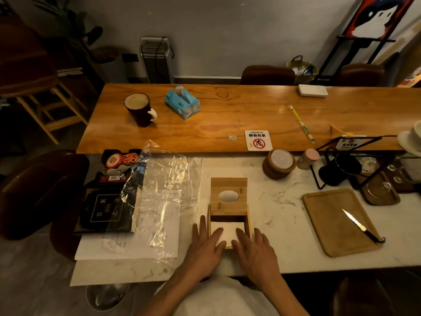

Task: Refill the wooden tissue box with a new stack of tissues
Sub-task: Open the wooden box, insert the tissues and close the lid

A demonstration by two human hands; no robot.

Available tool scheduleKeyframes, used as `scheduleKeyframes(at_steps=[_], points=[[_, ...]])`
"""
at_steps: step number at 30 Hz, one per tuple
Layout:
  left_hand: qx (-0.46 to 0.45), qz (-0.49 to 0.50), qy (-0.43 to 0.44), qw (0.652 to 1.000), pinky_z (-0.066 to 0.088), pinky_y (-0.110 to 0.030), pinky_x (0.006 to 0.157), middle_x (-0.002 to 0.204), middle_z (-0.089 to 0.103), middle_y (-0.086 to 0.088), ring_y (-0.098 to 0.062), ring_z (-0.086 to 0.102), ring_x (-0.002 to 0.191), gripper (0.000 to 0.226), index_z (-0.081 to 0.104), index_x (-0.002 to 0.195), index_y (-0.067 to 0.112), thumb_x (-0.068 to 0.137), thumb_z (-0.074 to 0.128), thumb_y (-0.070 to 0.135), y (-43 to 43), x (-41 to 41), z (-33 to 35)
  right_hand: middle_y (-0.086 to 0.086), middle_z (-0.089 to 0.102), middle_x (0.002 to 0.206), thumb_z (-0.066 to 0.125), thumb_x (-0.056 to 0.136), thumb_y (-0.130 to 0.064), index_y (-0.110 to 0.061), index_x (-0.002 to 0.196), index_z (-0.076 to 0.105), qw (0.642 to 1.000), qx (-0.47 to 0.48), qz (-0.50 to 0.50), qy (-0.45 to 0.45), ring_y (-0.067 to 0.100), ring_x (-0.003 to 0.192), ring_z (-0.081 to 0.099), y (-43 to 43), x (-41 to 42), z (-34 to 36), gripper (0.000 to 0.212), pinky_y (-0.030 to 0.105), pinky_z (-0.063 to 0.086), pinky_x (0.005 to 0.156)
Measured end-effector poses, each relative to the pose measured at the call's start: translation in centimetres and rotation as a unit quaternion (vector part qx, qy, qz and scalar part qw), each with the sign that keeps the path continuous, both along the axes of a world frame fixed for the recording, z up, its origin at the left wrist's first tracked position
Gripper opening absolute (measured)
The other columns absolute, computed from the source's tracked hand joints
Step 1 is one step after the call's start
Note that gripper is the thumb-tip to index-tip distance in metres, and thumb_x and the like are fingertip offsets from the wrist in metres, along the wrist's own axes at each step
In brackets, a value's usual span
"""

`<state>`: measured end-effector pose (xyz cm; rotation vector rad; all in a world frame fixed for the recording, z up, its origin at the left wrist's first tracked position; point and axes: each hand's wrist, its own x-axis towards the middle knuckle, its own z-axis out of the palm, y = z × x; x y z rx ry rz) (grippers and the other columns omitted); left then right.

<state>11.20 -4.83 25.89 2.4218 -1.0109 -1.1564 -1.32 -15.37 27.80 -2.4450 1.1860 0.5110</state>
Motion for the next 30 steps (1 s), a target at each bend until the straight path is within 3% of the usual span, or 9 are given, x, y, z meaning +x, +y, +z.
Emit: scheduleKeyframes(at_steps=[5, 9, 11, 13, 15, 18, 21, 24, 30], points=[[0.037, -0.02, -0.042, 0.998, 0.021, -0.058, 0.119, 0.164, -0.019, -0.006, -0.034, -0.016, 0.15, 0.056, 0.02, 0.153, 0.034, 0.101, 0.027, 0.053, -0.4, -0.7, 1.2, 0.012, 0.037, 0.149, 0.022, 0.098, -0.059, -0.035, 0.148, 0.031, 1.0, 0.008, -0.005, 0.011, 0.032, 0.135, 0.037, 0.3, 0.8, 0.0, 0.056, 0.041, 0.045, 0.101], [0.066, -0.042, -0.078, 0.994, 0.028, -0.057, 0.116, 0.165, -0.009, -0.01, -0.035, -0.008, 0.151, 0.048, 0.041, 0.142, 0.021, 0.102, 0.029, 0.046, 0.1, -1.5, 2.2, 0.008, 0.044, 0.144, 0.024, 0.098, -0.059, -0.027, 0.129, 0.055, 1.0, 0.0, -0.005, 0.021, 0.03, 0.137, 0.036, 0.7, 0.1, 0.2, 0.055, 0.039, 0.047, 0.1], [0.074, -0.051, -0.079, 0.993, 0.031, -0.057, 0.114, 0.165, -0.003, -0.011, -0.036, -0.005, 0.151, 0.045, 0.044, 0.138, 0.018, 0.103, 0.031, 0.043, 0.2, -1.7, 2.5, 0.008, 0.044, 0.144, 0.024, 0.099, -0.058, -0.025, 0.125, 0.058, 1.0, -0.001, 0.001, 0.025, 0.03, 0.138, 0.034, 0.7, -0.2, 0.2, 0.054, 0.038, 0.047, 0.1], [0.063, -0.039, -0.07, 0.995, 0.032, -0.055, 0.114, 0.165, -0.004, -0.009, -0.038, -0.004, 0.151, 0.045, 0.037, 0.143, 0.02, 0.102, 0.035, 0.037, -0.1, -1.5, 2.7, 0.011, 0.033, 0.154, 0.024, 0.099, -0.058, -0.026, 0.135, 0.051, 1.0, 0.007, -0.003, 0.019, 0.033, 0.144, 0.026, 0.5, -0.1, 0.2, 0.054, 0.04, 0.044, 0.105], [0.071, -0.029, -0.043, 0.996, 0.028, -0.053, 0.115, 0.165, -0.011, -0.008, -0.04, -0.007, 0.15, 0.059, 0.018, 0.153, 0.027, 0.098, 0.041, 0.031, -0.8, -1.1, 2.8, 0.014, 0.018, 0.162, 0.022, 0.099, -0.058, -0.03, 0.148, 0.033, 1.0, 0.016, -0.003, 0.017, 0.036, 0.148, 0.018, 0.1, 0.4, 0.3, 0.057, 0.044, 0.039, 0.11], [0.119, -0.04, -0.024, 0.992, 0.024, -0.053, 0.117, 0.164, -0.017, -0.011, -0.042, -0.006, 0.15, 0.073, 0.002, 0.156, 0.03, 0.095, 0.043, 0.033, -1.3, -0.6, 3.0, 0.017, 0.014, 0.162, 0.02, 0.099, -0.059, -0.029, 0.153, 0.022, 0.999, 0.017, -0.001, 0.039, 0.039, 0.148, 0.016, -0.5, 1.1, 0.5, 0.062, 0.046, 0.037, 0.111], [0.118, -0.06, -0.048, 0.99, 0.028, -0.053, 0.115, 0.165, -0.008, -0.013, -0.043, 0.002, 0.15, 0.063, 0.018, 0.153, 0.025, 0.098, 0.039, 0.047, -0.6, -0.6, 2.9, 0.016, 0.021, 0.16, 0.02, 0.099, -0.059, -0.023, 0.148, 0.036, 0.998, 0.014, 0.005, 0.054, 0.038, 0.147, 0.019, -0.2, 0.6, 0.3, 0.063, 0.046, 0.039, 0.11], [0.098, -0.072, -0.06, 0.991, 0.038, -0.051, 0.109, 0.165, 0.006, -0.01, -0.038, 0.017, 0.147, 0.049, 0.042, 0.14, 0.022, 0.098, 0.038, 0.048, 0.3, -1.1, 2.9, 0.012, 0.029, 0.157, 0.023, 0.099, -0.058, -0.023, 0.134, 0.051, 0.999, 0.019, 0.006, 0.047, 0.037, 0.146, 0.022, 0.5, -0.5, 0.0, 0.056, 0.044, 0.042, 0.107], [0.07, -0.065, -0.027, 0.995, 0.044, -0.046, 0.104, 0.154, 0.026, -0.011, -0.032, 0.038, 0.136, 0.044, 0.04, 0.14, 0.035, 0.097, 0.042, 0.043, 0.1, -1.6, 3.2, 0.008, 0.021, 0.161, 0.025, 0.099, -0.058, -0.037, 0.139, 0.043, 0.996, 0.076, 0.052, 0.012, 0.038, 0.149, 0.009, 0.7, -0.7, -0.5, 0.049, 0.045, 0.038, 0.112]])
